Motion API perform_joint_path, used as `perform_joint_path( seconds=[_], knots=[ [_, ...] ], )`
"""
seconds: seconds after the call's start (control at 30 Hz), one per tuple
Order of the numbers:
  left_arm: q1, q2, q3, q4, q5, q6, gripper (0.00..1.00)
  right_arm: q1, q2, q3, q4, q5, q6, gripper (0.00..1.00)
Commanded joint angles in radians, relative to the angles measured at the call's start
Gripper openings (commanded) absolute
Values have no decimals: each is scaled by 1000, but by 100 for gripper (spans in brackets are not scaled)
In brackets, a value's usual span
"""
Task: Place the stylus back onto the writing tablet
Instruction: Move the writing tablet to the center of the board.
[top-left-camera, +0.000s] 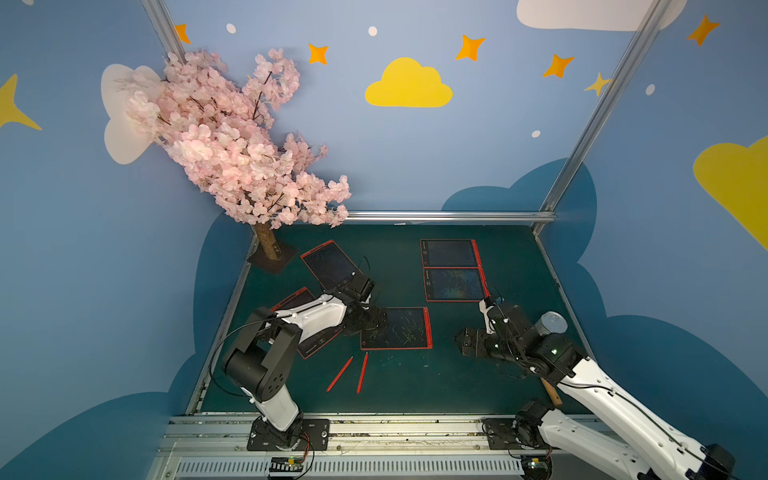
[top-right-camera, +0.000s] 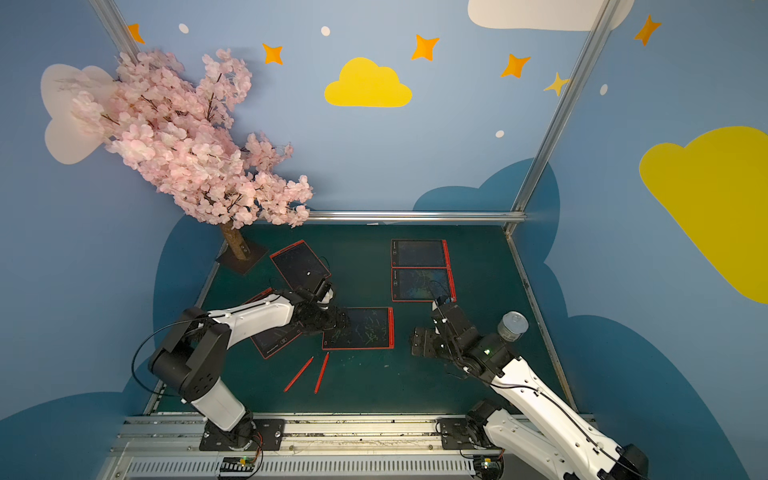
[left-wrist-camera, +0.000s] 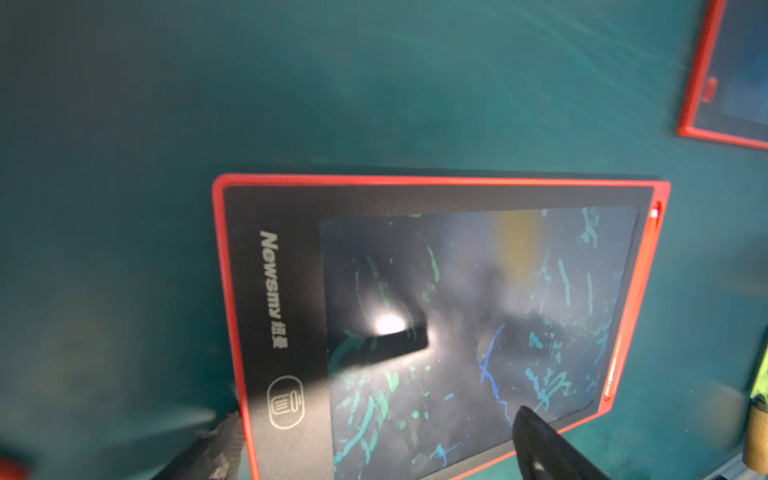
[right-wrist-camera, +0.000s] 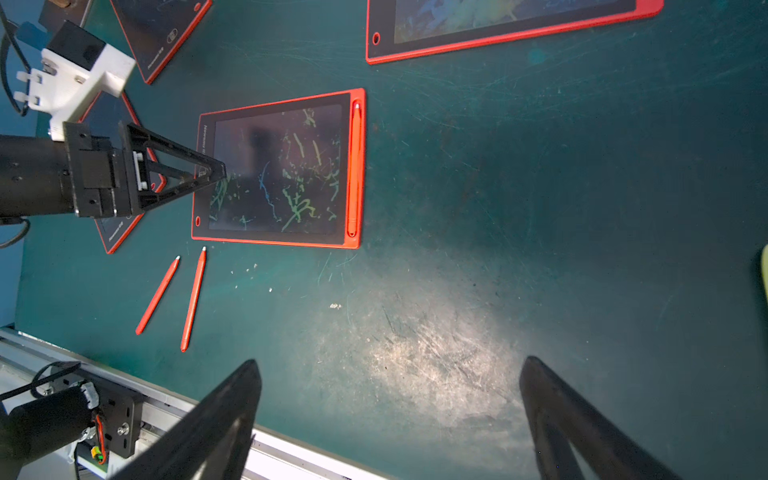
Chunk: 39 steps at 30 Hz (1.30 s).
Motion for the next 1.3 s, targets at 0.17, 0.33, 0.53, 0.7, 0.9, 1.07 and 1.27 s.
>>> perform_joint_path(
  seconds=[0.17,0.33,0.53,0.7,0.9,1.07,1.27],
  knots=[
    [-84,85,16,31,51,-95,99,-12,20,-36,-6,-6,53,96],
    [-130,117,44,58,55,-143,99,-18,46,-72,33,-56,97,95],
    [-191,173,97,91,65,-191,99,-19,99,-137,117,-125,125,96],
    [-217,207,123,131,74,-227,99,-28,139,-186,200,-147,167,96],
    [-238,245,155,174,115,-250,99,-48,173,-226,271,-119,205,96],
    [-252,279,185,194,131,-268,99,-102,223,-235,313,-132,185,96],
    [-257,315,210,239,146,-289,99,-158,283,-254,379,-146,155,96]
  ],
)
